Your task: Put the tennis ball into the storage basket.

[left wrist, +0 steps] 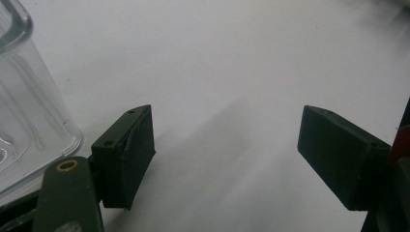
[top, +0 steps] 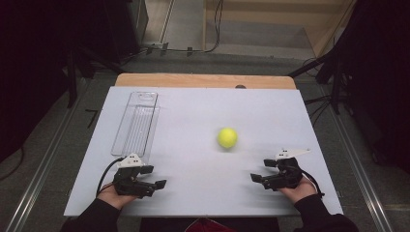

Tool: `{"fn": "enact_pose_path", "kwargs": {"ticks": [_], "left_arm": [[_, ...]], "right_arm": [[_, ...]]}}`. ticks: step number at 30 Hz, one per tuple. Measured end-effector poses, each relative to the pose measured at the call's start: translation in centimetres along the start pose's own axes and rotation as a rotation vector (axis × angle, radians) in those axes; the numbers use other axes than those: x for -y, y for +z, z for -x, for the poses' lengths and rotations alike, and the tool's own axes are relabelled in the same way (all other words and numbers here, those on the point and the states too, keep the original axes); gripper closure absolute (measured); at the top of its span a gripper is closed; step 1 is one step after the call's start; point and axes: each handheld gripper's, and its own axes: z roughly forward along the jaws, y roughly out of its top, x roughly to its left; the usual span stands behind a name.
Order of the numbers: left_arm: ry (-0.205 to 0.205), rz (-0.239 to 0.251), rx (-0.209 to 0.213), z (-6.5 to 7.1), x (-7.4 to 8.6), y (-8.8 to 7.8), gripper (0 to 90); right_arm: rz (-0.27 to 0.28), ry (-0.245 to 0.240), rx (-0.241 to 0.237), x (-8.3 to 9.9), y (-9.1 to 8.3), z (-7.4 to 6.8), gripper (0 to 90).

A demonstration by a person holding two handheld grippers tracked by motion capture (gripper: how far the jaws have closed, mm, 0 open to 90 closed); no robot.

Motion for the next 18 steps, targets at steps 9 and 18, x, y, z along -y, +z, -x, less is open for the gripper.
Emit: {"fn": "enact_pose_path", "kwargs": {"ticks": [9, 18], "left_arm": [[0.002, 0.016, -0.001, -0.02, 0.04, -0.21, 21.6], [-0.004, 0.012, -0.006, -0.23, 0.11, -0.34, 21.6]], "right_arm": [[-0.002, -0.012, 0.007, -0.13, 0.03, -0.12, 12.7], [-0.004, -0.003, -0.009, -0.39, 0.11, 0.0, 12.7]]}}
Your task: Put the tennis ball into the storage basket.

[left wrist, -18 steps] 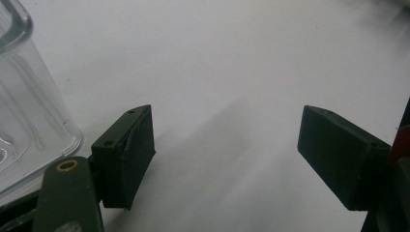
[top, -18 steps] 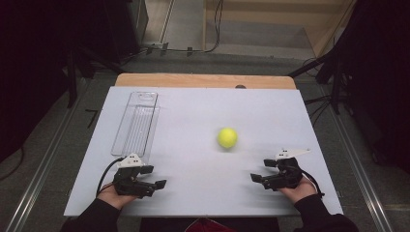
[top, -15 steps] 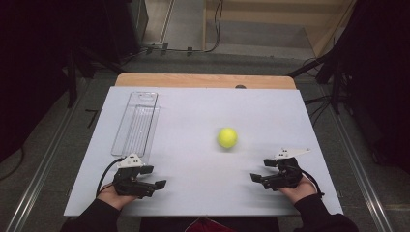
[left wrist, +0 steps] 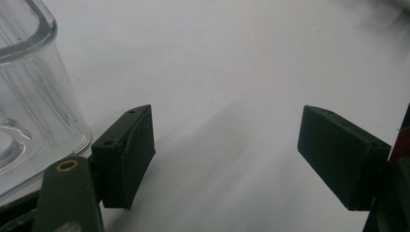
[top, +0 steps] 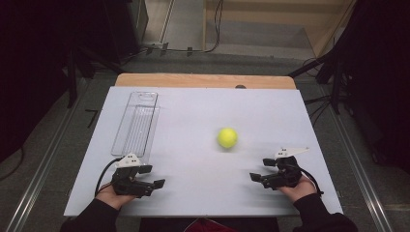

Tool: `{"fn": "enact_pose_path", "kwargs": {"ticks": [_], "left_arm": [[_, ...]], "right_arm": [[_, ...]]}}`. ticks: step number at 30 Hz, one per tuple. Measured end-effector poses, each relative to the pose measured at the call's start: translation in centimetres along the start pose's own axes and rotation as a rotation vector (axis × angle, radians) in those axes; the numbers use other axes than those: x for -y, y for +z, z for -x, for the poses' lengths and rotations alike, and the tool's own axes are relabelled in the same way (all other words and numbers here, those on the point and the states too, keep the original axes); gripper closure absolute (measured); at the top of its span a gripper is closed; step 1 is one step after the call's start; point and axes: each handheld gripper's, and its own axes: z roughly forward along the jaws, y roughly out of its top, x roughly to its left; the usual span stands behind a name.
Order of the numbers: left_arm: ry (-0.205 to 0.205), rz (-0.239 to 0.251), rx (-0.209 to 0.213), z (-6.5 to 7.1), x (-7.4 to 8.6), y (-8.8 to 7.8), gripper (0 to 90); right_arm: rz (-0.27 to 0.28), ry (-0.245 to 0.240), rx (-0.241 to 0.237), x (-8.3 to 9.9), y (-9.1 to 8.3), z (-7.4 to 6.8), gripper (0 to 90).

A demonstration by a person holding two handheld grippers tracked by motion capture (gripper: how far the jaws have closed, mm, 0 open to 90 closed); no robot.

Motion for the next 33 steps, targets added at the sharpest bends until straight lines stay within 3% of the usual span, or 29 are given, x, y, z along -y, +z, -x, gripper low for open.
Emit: {"fn": "enact_pose_path", "kwargs": {"ticks": [33], "left_arm": [[0.007, -0.001, 0.0, -0.22, -0.24, 0.29, 21.6]], "right_arm": [[0.003, 0.003, 0.002, 0.03, 0.03, 0.04, 12.8]]}}
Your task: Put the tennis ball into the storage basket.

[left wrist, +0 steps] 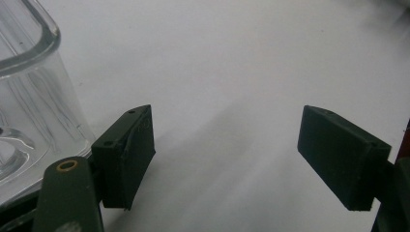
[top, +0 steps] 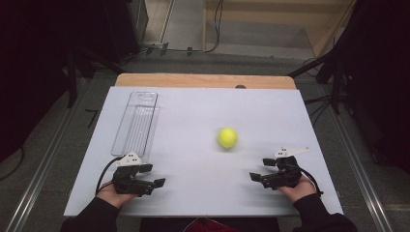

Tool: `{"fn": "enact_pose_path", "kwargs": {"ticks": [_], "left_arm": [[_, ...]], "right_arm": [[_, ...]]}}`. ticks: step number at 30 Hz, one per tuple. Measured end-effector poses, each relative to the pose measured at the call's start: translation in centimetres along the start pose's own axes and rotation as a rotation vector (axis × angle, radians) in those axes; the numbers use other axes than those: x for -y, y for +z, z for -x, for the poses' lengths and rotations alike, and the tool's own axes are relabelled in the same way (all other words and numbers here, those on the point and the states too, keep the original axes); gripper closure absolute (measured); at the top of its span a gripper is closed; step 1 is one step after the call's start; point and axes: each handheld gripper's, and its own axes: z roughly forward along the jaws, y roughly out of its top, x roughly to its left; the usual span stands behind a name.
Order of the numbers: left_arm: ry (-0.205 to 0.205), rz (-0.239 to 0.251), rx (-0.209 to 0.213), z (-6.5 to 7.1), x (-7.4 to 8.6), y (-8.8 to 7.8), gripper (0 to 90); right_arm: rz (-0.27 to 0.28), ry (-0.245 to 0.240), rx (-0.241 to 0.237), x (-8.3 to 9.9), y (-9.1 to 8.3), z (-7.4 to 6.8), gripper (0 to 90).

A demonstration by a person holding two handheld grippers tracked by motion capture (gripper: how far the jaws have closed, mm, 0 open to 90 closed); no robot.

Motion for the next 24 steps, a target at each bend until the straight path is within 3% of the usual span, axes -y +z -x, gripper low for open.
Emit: {"fn": "enact_pose_path", "kwargs": {"ticks": [13, 24], "left_arm": [[0.0, 0.0, -0.004, 0.0, 0.0, -0.1, 21.6], [0.0, 0.0, -0.003, 0.0, -0.1, 0.0, 21.6]], "right_arm": [[0.013, 0.02, 0.002, -0.4, -0.2, 0.2, 12.8], [0.052, 0.013, 0.065, -1.2, -0.1, 1.1, 12.7]]}}
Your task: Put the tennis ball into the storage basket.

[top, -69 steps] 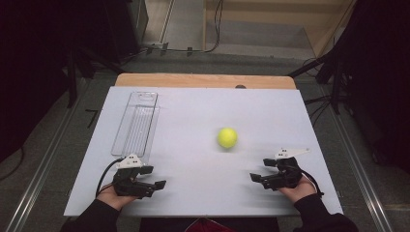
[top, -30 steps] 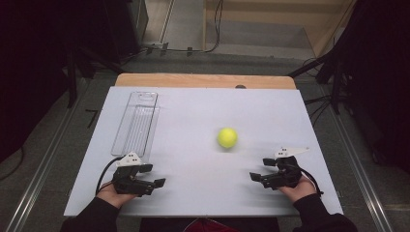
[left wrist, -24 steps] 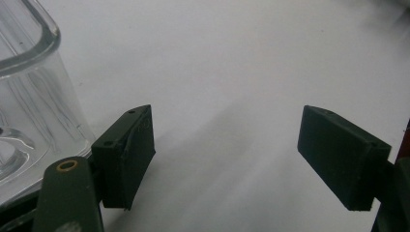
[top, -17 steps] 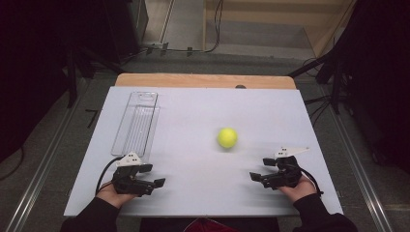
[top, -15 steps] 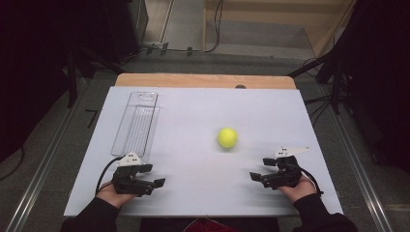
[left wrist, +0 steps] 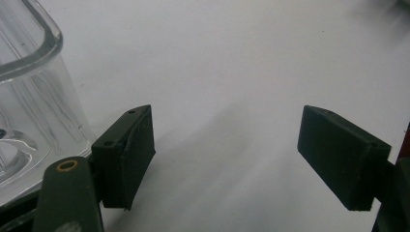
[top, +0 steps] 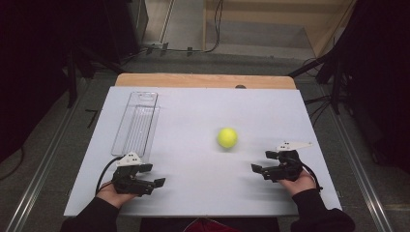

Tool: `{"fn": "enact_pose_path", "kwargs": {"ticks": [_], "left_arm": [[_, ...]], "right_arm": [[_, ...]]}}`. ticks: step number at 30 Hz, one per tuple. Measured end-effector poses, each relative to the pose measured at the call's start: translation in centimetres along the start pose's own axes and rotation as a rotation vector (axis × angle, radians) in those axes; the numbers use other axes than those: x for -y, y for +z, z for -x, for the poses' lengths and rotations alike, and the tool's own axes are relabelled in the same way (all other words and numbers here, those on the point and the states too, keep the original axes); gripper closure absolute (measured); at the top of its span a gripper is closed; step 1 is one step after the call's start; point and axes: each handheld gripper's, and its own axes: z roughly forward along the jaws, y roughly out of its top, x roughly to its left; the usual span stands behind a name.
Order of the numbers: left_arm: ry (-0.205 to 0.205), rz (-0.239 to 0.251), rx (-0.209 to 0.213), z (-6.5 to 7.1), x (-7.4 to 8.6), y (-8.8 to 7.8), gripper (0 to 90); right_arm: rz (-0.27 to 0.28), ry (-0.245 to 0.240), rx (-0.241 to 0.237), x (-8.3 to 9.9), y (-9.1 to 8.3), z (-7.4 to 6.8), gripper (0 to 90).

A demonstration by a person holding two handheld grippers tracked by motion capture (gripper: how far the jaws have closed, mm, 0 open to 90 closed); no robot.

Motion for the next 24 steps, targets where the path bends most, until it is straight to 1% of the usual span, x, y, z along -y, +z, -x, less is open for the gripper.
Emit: {"fn": "enact_pose_path", "kwargs": {"ticks": [4, 10, 15, 20, 21, 22, 23, 24], "left_arm": [[0.0, -0.005, -0.001, 0.0, 0.0, 0.0, 21.6], [-0.004, -0.002, -0.008, -0.1, 0.0, 0.0, 21.6], [-0.001, -0.003, -0.008, -0.1, 0.0, 0.0, 21.6], [-0.001, -0.003, -0.006, -0.1, 0.0, 0.0, 21.6], [0.0, -0.003, -0.005, -0.1, 0.0, 0.0, 21.6], [0.0, -0.004, -0.007, -0.1, 0.0, 0.0, 21.6], [0.0, -0.002, -0.006, -0.1, 0.0, 0.0, 21.6], [0.0, -0.001, -0.006, -0.1, 0.0, 0.0, 21.6]], "right_arm": [[-0.003, -0.005, 0.003, -0.4, 0.4, 0.1, 12.7], [0.002, -0.001, -0.011, -1.2, 0.9, 0.3, 12.7], [0.007, -0.001, -0.021, -1.7, 1.3, 0.2, 12.7], [0.016, -0.021, -0.013, -2.1, 1.4, 0.1, 12.7], [0.012, -0.022, -0.017, -2.2, 1.5, 0.1, 11.8], [0.012, -0.012, -0.032, -2.2, 1.6, 0.2, 8.6], [0.0, -0.008, -0.054, -2.4, 1.7, 0.3, 2.1], [-0.018, 0.002, -0.067, -2.6, 1.8, 0.3, 0.0]]}}
